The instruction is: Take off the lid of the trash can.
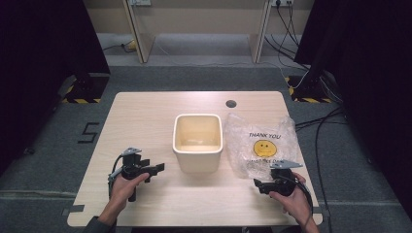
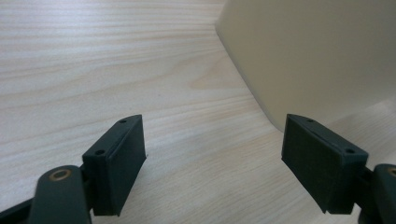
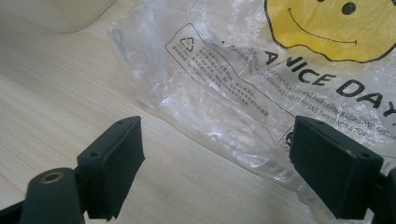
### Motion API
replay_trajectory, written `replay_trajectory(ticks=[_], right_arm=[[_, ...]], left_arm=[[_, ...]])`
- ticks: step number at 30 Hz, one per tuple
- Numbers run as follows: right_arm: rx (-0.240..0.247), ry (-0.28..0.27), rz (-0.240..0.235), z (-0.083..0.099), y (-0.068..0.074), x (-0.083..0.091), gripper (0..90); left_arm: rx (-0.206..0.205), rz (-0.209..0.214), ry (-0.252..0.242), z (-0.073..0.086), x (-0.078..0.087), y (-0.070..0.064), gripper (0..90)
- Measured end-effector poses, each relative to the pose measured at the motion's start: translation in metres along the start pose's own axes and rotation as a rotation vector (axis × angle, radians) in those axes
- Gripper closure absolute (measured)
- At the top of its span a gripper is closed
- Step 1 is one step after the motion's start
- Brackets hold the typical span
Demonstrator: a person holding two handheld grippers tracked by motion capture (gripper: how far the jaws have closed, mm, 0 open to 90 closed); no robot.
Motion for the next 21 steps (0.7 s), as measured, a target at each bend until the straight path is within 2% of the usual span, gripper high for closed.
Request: replay_trajectory(ticks=[5,11,17,18,19,21], right_arm=[[-0.008,-0.002,0.001,0.000,0.000,0.000,17.9],[-0.004,-0.002,-0.002,-0.001,0.003,0.001,18.0],[-0.010,-0.009,0.006,-0.002,0.001,0.001,18.3],[-0.010,-0.009,0.006,-0.002,0.001,0.001,18.3],[-0.010,-0.009,0.006,-0.002,0.000,0.001,18.4],[-0.009,-0.009,0.006,-0.002,0.000,0.001,18.5]], left_arm=[[-0.004,-0.012,-0.030,-0.012,0.006,0.001,21.3],[-0.021,-0.003,-0.068,-0.028,0.018,-0.001,21.2],[-0.040,0.021,-0.099,-0.058,0.025,-0.004,20.8],[-0.040,0.021,-0.099,-0.058,0.025,-0.004,20.8],[-0.051,0.031,-0.108,-0.067,0.025,-0.007,20.8],[-0.061,0.038,-0.110,-0.074,0.025,-0.010,20.8]])
Point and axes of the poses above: each handheld gripper's, and its own axes: x roughly backward along the jaws, z roughly out of its underside, y roughly to its left, the point moved 7 cm from there along -x, roughly forward along the jaws, and after that the axes turned 8 degrees about -x, right-handed, at the moved point
